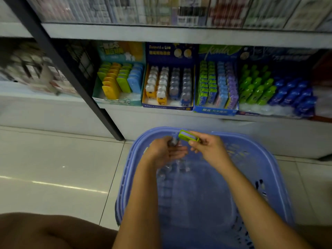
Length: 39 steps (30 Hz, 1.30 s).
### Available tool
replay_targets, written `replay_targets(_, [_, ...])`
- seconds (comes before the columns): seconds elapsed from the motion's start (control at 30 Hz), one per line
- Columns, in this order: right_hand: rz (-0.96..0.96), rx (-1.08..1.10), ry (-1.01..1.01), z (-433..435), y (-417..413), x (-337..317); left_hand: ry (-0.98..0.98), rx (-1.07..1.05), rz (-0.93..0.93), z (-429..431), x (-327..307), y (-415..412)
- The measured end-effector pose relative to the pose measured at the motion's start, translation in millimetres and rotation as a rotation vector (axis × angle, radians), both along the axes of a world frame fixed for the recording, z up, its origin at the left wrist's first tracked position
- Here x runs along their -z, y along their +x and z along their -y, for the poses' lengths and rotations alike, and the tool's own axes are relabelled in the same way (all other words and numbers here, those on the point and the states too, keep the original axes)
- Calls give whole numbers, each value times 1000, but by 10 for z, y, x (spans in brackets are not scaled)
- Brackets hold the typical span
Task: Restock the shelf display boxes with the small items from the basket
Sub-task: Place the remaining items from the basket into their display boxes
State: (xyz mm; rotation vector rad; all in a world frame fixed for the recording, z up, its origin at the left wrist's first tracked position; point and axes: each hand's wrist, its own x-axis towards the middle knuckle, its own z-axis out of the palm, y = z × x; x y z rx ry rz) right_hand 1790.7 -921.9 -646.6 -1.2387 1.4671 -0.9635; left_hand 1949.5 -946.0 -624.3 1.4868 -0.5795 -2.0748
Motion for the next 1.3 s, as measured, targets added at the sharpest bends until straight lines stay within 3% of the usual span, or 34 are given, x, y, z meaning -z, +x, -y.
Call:
replay_targets(0.1, [-269,17,-226,-29,227,-172,-52,-208,-163,-51,-243,17])
replay_targets(0.2, [-333,-17,-384,-72,403,-333,-99,-307,-197,-67,-371,106])
replay_targets(0.37, [-317,46,-230,63,435,-587,-210,-220,-119,-44,-465,254])
replay_targets(0.47, [-263,-99,-144,153,405,-755,-270,-167,-124,-27,-505,350])
replay_targets(0.6, [-417,-270,-229,294,472,-980,-319,-141,-166,11,-559,523])
replay_targets(0.7, [-381,-278,-263,446,618,-1104,-360,-208,-182,64,-593,622])
replay_targets(0.8, [-264,-223,-331,683,816,-1194,-367,-419,-201,130,-603,736])
replay_targets(0.9, [-301,-139,-433,1044,1060,-1223,-438,-603,-79,173,-555,906])
replay_targets(1.0, [-482,-177,-526,1364,1333,-1180,-483,-693,59,150,-473,1034])
replay_targets(1.3, [-687,-247,-584,1568,1669,-824,-551,-695,161,137,-321,1178])
